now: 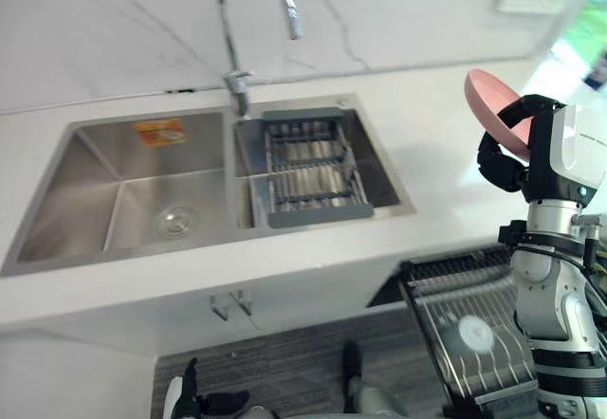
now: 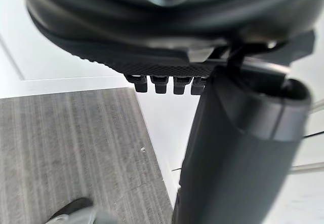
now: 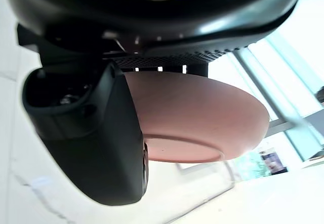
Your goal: Walk over to the sink, pick up the cup, carry it to the dishwasher, place the cup inside the dishwasher, then close the dishwasher door
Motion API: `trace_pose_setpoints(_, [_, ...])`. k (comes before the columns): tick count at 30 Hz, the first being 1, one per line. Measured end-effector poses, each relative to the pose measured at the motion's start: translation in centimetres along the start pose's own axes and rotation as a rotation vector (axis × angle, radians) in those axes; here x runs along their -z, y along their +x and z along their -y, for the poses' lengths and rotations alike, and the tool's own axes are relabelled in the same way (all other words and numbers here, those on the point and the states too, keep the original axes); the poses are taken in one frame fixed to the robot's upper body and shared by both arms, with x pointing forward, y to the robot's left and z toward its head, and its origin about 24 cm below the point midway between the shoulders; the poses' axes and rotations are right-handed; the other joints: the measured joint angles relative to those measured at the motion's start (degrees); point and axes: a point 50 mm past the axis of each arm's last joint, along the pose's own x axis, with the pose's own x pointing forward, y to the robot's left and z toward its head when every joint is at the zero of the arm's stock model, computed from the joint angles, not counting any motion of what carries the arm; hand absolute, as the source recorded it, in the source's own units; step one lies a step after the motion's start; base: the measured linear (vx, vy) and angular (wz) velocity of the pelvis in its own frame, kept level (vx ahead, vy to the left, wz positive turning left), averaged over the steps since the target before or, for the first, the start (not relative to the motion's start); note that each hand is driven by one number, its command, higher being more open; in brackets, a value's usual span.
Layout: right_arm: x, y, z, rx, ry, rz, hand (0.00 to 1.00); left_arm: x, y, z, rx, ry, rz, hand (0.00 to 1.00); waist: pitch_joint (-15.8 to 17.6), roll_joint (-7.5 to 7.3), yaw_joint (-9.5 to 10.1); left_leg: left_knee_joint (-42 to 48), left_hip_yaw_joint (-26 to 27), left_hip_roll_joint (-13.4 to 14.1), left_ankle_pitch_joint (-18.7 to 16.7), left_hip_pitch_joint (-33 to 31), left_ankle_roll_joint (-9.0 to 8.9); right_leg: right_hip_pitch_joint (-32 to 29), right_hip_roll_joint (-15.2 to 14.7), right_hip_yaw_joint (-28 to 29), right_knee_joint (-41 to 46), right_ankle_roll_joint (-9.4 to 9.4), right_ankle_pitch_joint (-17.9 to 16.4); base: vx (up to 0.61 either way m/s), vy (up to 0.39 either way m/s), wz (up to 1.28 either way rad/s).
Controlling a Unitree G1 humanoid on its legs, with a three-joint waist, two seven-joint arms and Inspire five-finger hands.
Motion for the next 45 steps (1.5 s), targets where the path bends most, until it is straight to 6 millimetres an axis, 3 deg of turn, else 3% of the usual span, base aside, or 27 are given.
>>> trace_pose_setpoints(1, [0.0, 0.0, -0.2, -0.006, 0.002, 0.007, 0.00, 0.3, 0.2, -0.9, -0.030, -0.009, -0.015, 1.00, -0.92, -0.79, 0.35, 0.98, 2.91, 1.05, 0.00, 0.83, -0.02, 4.07, -4.26, -4.70, 6.15, -0.16, -3.16, -0.02, -0.057, -1.24])
trace_pose_setpoints(2, [0.0, 0.0, -0.1, -0.003, 0.004, 0.012, 0.00, 0.3, 0.2, -1.1, -0.035, -0.011, -0.017, 1.00, -1.21, -1.18, 0.43, 1.33, 3.50, 1.23, 0.00, 0.76, -0.03, 4.80, -4.86, -4.92, 6.47, 0.02, -3.51, 0.00, -0.129, -1.16])
trace_pose_setpoints(3, [-0.4, 0.3, 0.0, 0.013, 0.013, 0.036, 0.00, 0.2, 0.5, -1.8, -0.051, -0.017, -0.020, 1.00, -2.17, -2.80, 1.13, 2.94, 5.41, 1.92, -0.12, 0.05, -0.21, 7.11, -6.11, -4.91, 4.52, 0.15, -1.77, 0.00, -0.181, -1.13])
trace_pose_setpoints(4, [-0.9, 0.9, 0.5, 0.038, 0.016, 0.067, 0.00, -0.2, 0.9, -2.3, -0.061, -0.022, -0.020, 1.00, -2.69, -3.69, 1.99, 4.51, 6.40, 3.10, -0.31, -1.32, -0.77, 7.39, -3.11, -3.51, -2.23, 3.36, -1.31, -0.03, -0.298, -1.38])
trace_pose_setpoints(6, [-0.9, 1.8, 1.5, 0.065, -0.017, 0.101, 0.00, -1.1, 1.2, -1.4, -0.045, -0.054, -0.013, 1.00, -2.78, -3.56, 2.54, 3.17, 7.14, 3.86, 1.20, -1.91, -3.34, 9.06, 1.46, -2.87, -12.32, 5.61, 0.16, -0.06, -0.248, -0.89])
trace_pose_setpoints(9, [1.0, 1.4, 2.6, 0.064, -0.062, 0.056, 0.00, -1.7, 0.8, 0.9, 0.009, -0.090, -0.011, 1.00, -2.79, -3.53, 1.08, 1.84, 7.69, 3.49, 2.74, -0.96, -5.18, 13.15, 4.67, -2.21, -22.09, 9.44, 2.68, -0.11, -0.162, -0.18])
trace_pose_setpoints(12, [3.3, -0.1, 4.0, 0.057, -0.082, -0.027, 0.00, -0.9, 0.3, 1.5, 0.021, -0.083, -0.035, 1.00, -3.86, -3.40, 0.33, -0.20, 7.55, 3.08, 4.26, -0.31, -5.33, 14.36, 5.90, -2.53, -24.90, 9.27, 3.67, -0.14, -0.057, 0.02])
trace_pose_setpoints(16, [4.2, -1.6, 4.4, 0.017, -0.084, -0.073, 0.00, 0.6, -0.3, 1.1, -0.014, -0.086, -0.070, 1.00, -4.20, -3.18, -1.13, -2.26, 7.21, 1.81, 5.69, -0.36, -5.17, 14.88, 6.29, -2.99, -27.63, 9.27, 5.25, -0.12, 0.023, 0.07])
trace_pose_setpoints(20, [4.7, -4.3, 1.9, -0.101, -0.006, -0.173, 0.00, 0.7, -0.3, 1.1, -0.018, -0.084, -0.066, 1.00, -3.99, -2.98, -1.63, -2.25, 6.19, 0.89, 6.15, -1.94, -4.90, 13.82, 5.37, -3.70, -27.49, 9.34, 6.01, -0.09, 0.110, 0.11])
trace_pose_setpoints(25, [4.9, -5.1, -0.8, -0.180, 0.034, -0.247, 0.00, -2.6, 0.7, 1.9, -0.012, -0.100, 0.043, 1.00, 0.03, -2.05, -1.80, -0.38, 4.10, -0.31, 6.24, -7.88, -2.79, 7.79, 2.14, -4.20, -22.77, 9.30, 5.98, -0.12, 0.162, 0.19])
trace_pose_setpoints(31, [4.0, -1.4, -3.5, -0.134, 0.091, -0.297, 0.00, -7.4, 1.8, 2.8, 0.017, -0.136, 0.191, 1.00, 9.83, -0.87, -1.83, 6.33, 2.61, 0.05, 4.93, -18.36, 0.33, -1.74, -1.26, -3.76, -17.88, 7.80, 6.99, -0.17, 0.126, 0.09])
trace_pose_setpoints(34, [3.3, -0.1, -3.7, -0.109, 0.115, -0.288, 0.00, -8.3, 2.1, 2.7, 0.010, -0.176, 0.210, 1.00, 12.60, -0.46, -1.65, 7.51, 2.00, 0.11, 5.06, -21.74, 1.15, -4.50, -1.51, -3.86, -17.87, 7.22, 7.84, -0.10, 0.063, 0.08])
trace_pose_setpoints(39, [2.4, 4.5, -2.8, -0.061, 0.096, -0.237, 0.00, -10.0, 2.3, 2.6, -0.002, -0.215, 0.258, 1.00, 17.05, 0.76, -1.30, 8.29, -0.58, -0.62, 5.86, -27.02, 2.65, -8.32, -1.52, -3.72, -19.47, 6.34, 10.15, -0.05, 0.063, 0.08])
trace_pose_setpoints(45, [2.0, 9.3, -1.1, -0.049, 0.017, -0.206, 0.00, -11.3, 2.3, 2.8, 0.022, -0.219, 0.306, 1.00, 18.55, 2.39, 0.16, 8.25, -2.60, -1.72, 6.78, -30.41, 3.69, -10.52, -1.65, -3.81, -20.97, 5.98, 11.86, -0.04, 0.088, 0.08])
